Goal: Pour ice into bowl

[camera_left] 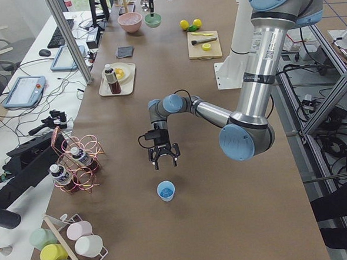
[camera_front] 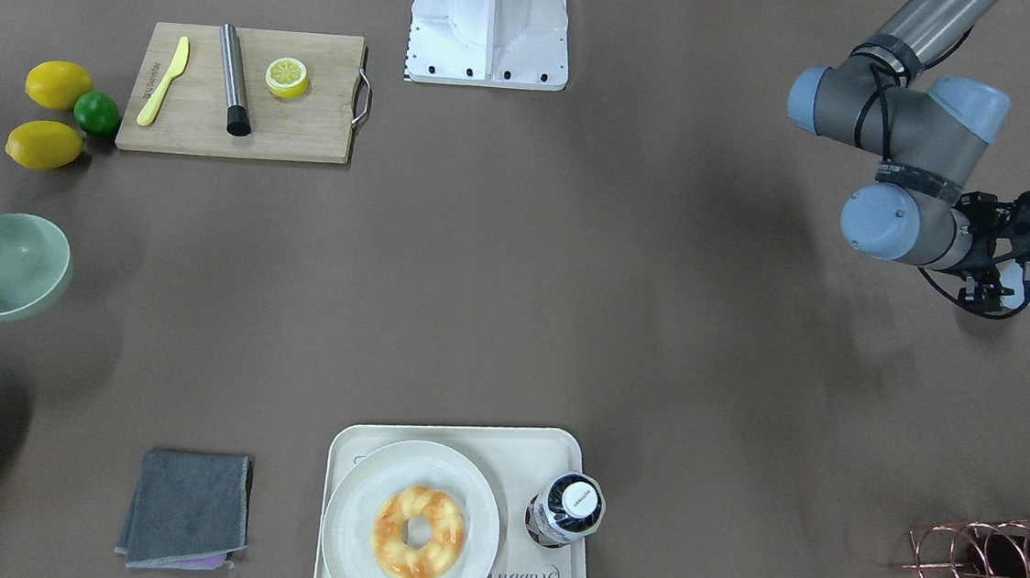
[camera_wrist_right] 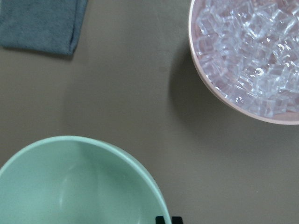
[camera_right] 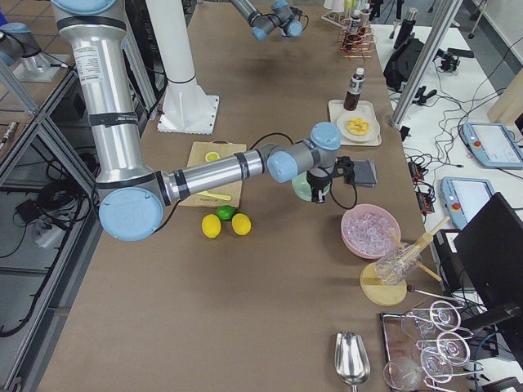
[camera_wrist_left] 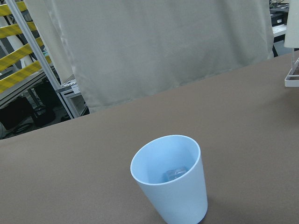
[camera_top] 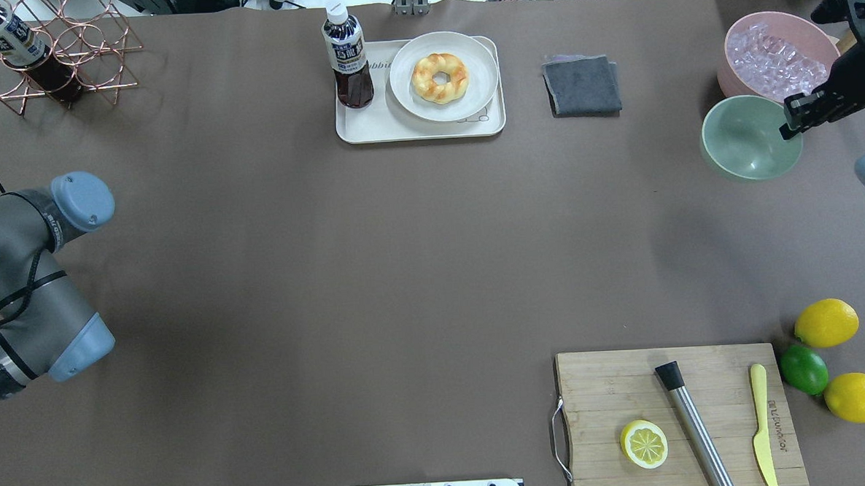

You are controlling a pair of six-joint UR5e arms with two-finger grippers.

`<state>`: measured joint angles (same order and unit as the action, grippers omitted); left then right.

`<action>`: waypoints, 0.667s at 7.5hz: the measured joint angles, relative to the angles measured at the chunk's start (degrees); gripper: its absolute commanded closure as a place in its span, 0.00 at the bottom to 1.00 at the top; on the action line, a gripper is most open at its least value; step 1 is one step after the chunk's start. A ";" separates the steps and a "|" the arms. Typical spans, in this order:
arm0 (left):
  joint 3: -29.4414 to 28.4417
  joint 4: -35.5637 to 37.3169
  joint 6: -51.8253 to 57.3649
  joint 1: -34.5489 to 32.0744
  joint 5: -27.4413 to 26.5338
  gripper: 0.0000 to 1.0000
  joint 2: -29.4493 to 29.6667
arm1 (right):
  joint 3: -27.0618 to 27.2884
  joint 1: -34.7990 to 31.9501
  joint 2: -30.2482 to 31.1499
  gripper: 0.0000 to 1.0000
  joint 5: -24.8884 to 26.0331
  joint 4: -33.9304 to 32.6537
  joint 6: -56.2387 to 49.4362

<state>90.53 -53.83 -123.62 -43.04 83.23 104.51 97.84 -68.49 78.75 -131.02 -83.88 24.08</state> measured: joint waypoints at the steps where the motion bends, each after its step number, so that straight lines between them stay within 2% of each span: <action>1: -1.95 -0.24 -0.54 0.65 0.00 0.03 0.17 | 1.30 0.51 -3.41 1.00 0.55 -5.16 1.70; 3: -3.81 -0.88 -1.33 0.96 0.00 0.03 0.01 | 0.72 3.77 -10.56 1.00 2.77 -11.29 6.57; 5: -4.95 -1.00 -1.47 0.92 0.00 0.03 -0.28 | -2.45 8.69 -18.77 1.00 7.40 -14.32 14.08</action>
<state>85.58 -54.83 -125.08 -42.12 83.23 104.23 95.39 -59.80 59.98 -123.62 -98.20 38.17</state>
